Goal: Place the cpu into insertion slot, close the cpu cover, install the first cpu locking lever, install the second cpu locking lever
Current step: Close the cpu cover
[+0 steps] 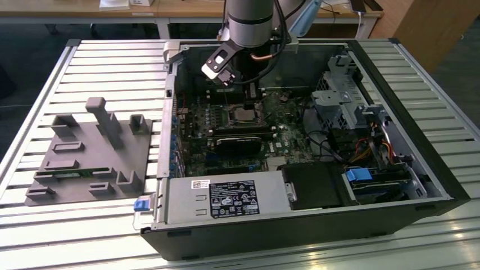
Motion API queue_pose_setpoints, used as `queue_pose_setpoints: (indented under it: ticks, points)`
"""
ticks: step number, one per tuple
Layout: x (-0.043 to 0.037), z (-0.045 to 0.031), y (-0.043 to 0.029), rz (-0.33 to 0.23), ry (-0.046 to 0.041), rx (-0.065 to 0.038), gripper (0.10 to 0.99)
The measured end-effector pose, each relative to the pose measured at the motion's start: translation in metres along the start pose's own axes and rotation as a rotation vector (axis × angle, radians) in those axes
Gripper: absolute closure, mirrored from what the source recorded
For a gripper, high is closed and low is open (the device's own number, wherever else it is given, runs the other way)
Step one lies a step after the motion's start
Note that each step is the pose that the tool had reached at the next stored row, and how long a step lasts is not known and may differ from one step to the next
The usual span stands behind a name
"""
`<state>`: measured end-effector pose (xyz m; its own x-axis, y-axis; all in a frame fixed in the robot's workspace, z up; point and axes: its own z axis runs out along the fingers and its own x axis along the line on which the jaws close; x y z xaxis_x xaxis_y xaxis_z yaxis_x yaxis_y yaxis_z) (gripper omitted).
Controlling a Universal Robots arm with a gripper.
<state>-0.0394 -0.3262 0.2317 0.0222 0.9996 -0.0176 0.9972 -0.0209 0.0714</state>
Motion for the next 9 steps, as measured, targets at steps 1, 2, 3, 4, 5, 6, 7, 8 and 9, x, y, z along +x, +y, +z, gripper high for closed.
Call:
queue_pose_setpoints:
  ticks: [1, 2, 3, 4, 5, 6, 7, 8, 9]
  points:
    - [0.0, 0.0, 0.0, 0.0, 0.0, 0.0, 0.98]
    - [0.0, 0.0, 0.0, 0.0, 0.0, 0.0, 0.98]
    - [0.0, 0.0, 0.0, 0.0, -0.0001, 0.0, 0.98]
    - [0.0, 0.0, 0.0, 0.0, -0.0001, 0.0, 0.98]
    - [0.0, -0.0002, 0.0, 0.0, -0.0002, 0.0, 0.98]
    - [0.0, -0.0006, 0.0001, 0.0, -0.0004, 0.0, 0.98]
    - [0.0, -0.0012, 0.0001, 0.0, -0.0002, 0.0, 0.98]
    - [0.0, -0.002, 0.0002, 0.0, -0.0001, 0.0, 0.98]
    - [0.0, -0.0033, 0.0002, 0.0, -0.0001, 0.0, 0.98]
